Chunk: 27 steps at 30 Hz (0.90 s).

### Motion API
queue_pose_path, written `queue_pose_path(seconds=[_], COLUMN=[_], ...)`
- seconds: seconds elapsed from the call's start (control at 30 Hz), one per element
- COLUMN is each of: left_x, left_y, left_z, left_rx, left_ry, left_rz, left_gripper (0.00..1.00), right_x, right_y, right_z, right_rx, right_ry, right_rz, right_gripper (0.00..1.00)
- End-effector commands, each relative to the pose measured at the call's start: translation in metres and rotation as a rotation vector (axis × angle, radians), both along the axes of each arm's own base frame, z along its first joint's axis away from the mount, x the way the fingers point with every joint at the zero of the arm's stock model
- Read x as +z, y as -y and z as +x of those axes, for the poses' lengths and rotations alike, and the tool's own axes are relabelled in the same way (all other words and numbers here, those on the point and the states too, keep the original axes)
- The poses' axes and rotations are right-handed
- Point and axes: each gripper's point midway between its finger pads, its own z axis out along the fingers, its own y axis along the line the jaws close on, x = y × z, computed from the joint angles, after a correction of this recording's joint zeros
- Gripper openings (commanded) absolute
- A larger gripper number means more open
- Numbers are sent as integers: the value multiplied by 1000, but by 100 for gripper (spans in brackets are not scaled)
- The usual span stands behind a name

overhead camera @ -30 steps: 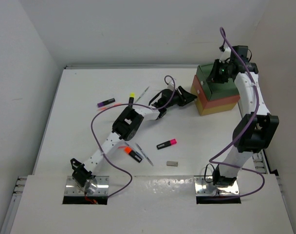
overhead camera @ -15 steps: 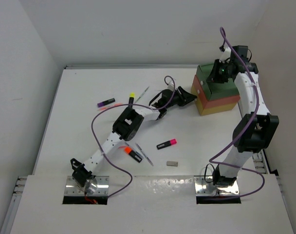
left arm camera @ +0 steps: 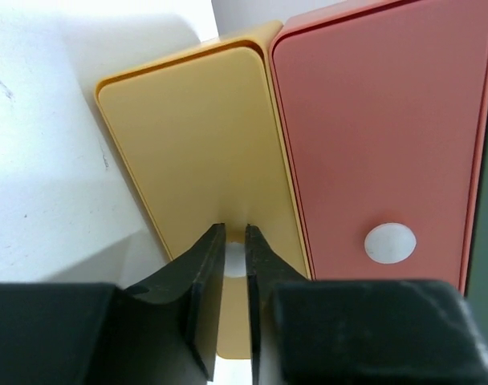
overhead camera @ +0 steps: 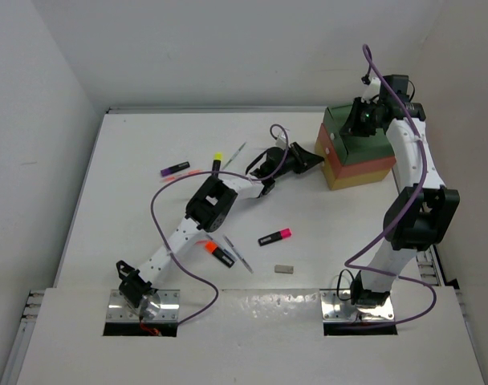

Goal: Sort the stationery into containers
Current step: Open the drawer in the storage box.

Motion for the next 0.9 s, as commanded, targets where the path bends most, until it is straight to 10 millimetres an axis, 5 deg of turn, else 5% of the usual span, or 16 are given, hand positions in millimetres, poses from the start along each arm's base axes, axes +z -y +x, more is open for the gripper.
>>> queue_pose_path(seconds=[0.0, 0.03, 0.1, 0.37, 0.87], left_x=[11, 9, 7, 6, 5], left_y=[17, 17, 16, 16, 8], left_z=[-25, -25, -25, -35, -10], left_rx=[-68, -68, -70, -93, -27], left_ry=[20, 14, 8, -20, 9], left_rz=[-37, -34, -29, -38, -24], left_gripper=[20, 38, 45, 41, 48], right_x=[-26, -27, -27, -28, -29], right_y=[-6, -6, -6, -6, -8], right_z=[-13, -13, -13, -12, -12], right_rx=[4, 5, 4, 1, 6], right_ry=[-117, -120, -119, -124, -126], right_rz=[15, 17, 15, 23, 27], right_gripper=[6, 6, 6, 6, 5])
